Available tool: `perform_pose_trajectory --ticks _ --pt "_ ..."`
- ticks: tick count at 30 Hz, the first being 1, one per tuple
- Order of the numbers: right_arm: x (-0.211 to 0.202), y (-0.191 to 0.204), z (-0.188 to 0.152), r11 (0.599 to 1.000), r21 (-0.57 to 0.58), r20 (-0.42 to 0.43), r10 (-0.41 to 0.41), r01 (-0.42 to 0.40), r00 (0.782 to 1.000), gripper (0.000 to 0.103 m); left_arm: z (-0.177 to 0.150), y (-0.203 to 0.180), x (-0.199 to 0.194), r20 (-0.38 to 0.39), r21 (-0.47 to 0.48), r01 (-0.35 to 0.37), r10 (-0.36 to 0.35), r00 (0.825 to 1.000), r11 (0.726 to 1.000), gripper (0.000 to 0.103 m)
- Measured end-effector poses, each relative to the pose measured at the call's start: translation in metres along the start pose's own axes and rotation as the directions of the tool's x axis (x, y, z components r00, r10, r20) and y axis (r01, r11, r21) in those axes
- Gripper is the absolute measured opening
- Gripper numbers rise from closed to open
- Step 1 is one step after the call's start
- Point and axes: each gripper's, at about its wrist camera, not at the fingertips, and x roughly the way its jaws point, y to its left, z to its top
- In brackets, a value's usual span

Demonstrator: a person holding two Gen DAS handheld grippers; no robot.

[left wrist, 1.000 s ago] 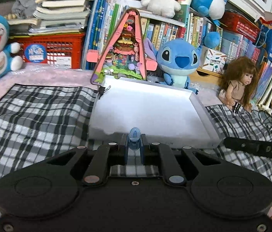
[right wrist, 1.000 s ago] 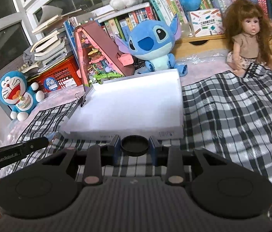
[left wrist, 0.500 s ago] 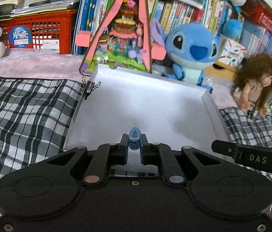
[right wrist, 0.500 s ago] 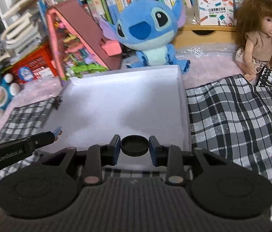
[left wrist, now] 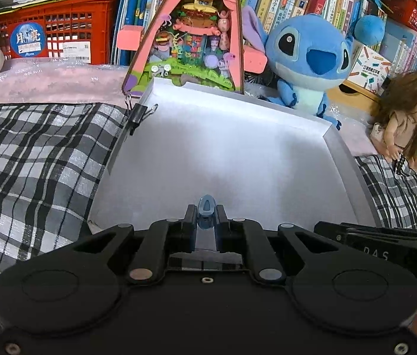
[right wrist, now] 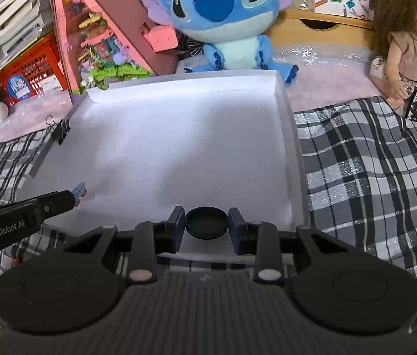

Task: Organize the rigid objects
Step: 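Carry both items into the white box and open both tools to release them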

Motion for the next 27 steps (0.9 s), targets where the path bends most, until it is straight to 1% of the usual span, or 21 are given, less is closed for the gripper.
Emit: perform_pose_trajectory --ticks 7,13,21,23,24,25,26,27 --pt "0.006 0.003 0.000 1.000 -0.002 -0.004 -0.013 0.013 1.000 0.037 -0.003 0.000 0.008 0.001 0.011 -0.015 0.015 1.000 1.000 0.011" --pt "0.008 0.005 -0.002 0.999 -0.025 0.011 -0.021 0.021 1.000 0.037 -0.006 -0.004 0.009 0.014 0.052 -0.027 0.026 1.000 0.998 0.011" --pt "0.009 0.007 -0.004 0.999 -0.032 0.029 -0.035 0.036 0.999 0.038 -0.006 -0.004 0.010 0.020 0.066 -0.030 0.029 0.999 0.997 0.012" --pt "0.009 0.007 -0.004 0.999 -0.033 0.034 -0.035 0.036 0.999 0.040 -0.006 -0.005 0.009 0.019 0.068 -0.035 0.033 0.999 0.997 0.018" --pt "0.008 0.007 -0.004 0.999 -0.035 0.037 -0.035 0.036 0.999 0.040 -0.006 -0.005 0.008 0.022 0.068 -0.035 0.034 0.999 0.997 0.028" --pt "0.008 0.008 -0.005 0.999 -0.040 0.042 -0.034 0.036 0.999 0.044 -0.006 -0.005 0.005 0.026 0.067 -0.035 0.033 0.999 0.997 0.040" --pt "0.007 0.008 -0.006 0.998 -0.045 0.051 -0.035 0.037 0.998 0.055 -0.007 -0.005 0.002 0.034 0.068 -0.033 0.031 0.999 0.997 0.044" --pt "0.006 0.007 -0.007 0.999 -0.045 0.059 -0.026 0.029 0.998 0.058 -0.007 -0.005 -0.001 0.044 0.076 -0.032 0.029 0.999 0.997 0.047"
